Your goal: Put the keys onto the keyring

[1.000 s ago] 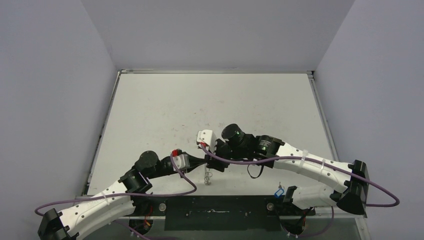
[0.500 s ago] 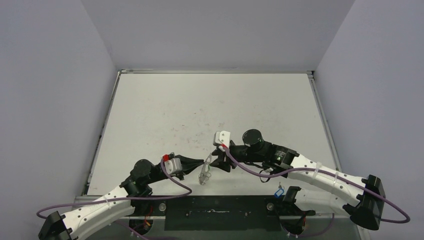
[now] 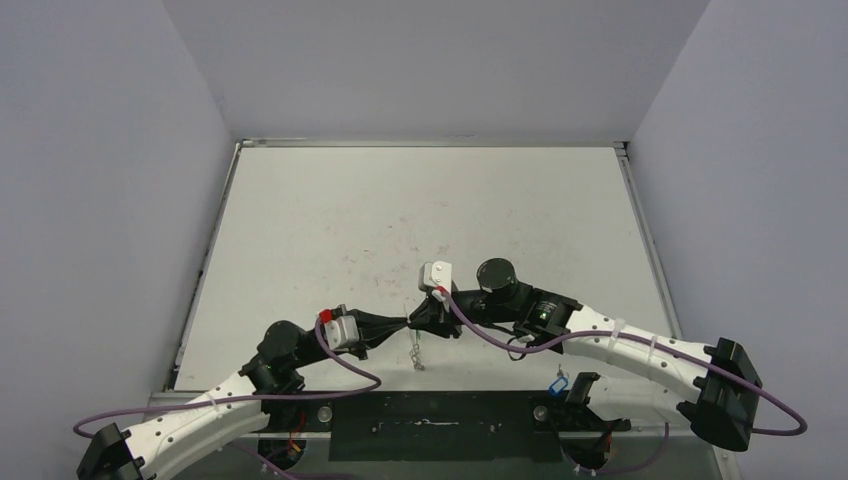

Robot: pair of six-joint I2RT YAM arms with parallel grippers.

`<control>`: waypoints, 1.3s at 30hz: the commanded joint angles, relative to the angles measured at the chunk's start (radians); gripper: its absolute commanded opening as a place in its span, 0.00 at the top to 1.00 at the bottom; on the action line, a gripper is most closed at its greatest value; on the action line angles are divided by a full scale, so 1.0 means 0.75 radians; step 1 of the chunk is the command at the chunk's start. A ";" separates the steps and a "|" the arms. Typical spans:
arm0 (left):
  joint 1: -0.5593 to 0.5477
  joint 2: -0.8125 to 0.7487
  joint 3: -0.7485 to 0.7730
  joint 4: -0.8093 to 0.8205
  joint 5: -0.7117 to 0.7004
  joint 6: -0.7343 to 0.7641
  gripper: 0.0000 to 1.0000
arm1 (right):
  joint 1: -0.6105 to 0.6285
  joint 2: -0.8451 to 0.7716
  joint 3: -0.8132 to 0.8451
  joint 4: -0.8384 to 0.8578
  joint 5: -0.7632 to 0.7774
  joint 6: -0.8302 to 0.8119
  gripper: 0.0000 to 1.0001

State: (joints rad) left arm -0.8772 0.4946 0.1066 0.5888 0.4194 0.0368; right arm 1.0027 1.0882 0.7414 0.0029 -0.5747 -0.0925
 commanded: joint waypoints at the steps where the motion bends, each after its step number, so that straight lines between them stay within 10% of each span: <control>1: -0.002 -0.014 0.012 0.119 -0.003 -0.015 1.00 | -0.004 0.033 0.025 0.075 -0.029 0.013 0.92; 9: -0.002 -0.047 0.017 0.062 -0.010 0.003 1.00 | -0.007 0.026 0.074 -0.040 0.007 0.002 1.00; 23: -0.004 -0.086 0.234 -0.549 -0.003 0.221 0.72 | 0.018 0.248 0.505 -0.738 0.088 -0.079 1.00; 39: -0.002 0.095 0.256 -0.413 0.087 0.195 0.73 | 0.074 0.357 0.655 -0.858 0.067 -0.109 1.00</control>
State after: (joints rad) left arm -0.8772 0.5514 0.2554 0.2008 0.4477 0.1932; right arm 1.0481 1.3552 1.1893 -0.6605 -0.5201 -0.1715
